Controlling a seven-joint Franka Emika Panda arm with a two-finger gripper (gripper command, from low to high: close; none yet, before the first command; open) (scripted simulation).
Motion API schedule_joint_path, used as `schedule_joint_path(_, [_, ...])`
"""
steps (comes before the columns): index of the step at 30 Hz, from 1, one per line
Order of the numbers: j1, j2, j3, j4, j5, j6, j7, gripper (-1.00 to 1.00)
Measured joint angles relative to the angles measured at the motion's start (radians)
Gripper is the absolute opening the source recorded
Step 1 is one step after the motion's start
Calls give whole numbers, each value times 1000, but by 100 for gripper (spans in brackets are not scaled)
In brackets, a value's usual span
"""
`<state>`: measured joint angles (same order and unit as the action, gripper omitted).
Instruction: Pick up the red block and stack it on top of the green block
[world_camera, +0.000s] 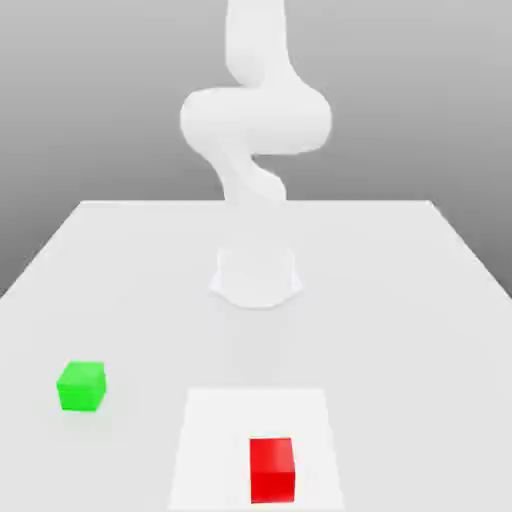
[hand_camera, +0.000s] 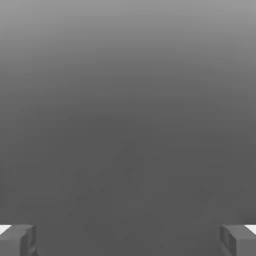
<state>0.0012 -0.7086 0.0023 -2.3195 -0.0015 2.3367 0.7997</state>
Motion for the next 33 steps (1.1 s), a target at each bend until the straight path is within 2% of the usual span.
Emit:
schedule_joint_path(23, [16, 840, 16, -180, -7, 339, -11, 0])
schedule_joint_path(29, [20, 1058, 13, -167, -14, 499, -7, 0])
schedule_joint_path(30, [21, 1077, 12, -164, -15, 515, -6, -100])
schedule_joint_path(33, [20, 1077, 12, -164, -16, 515, -6, -100])
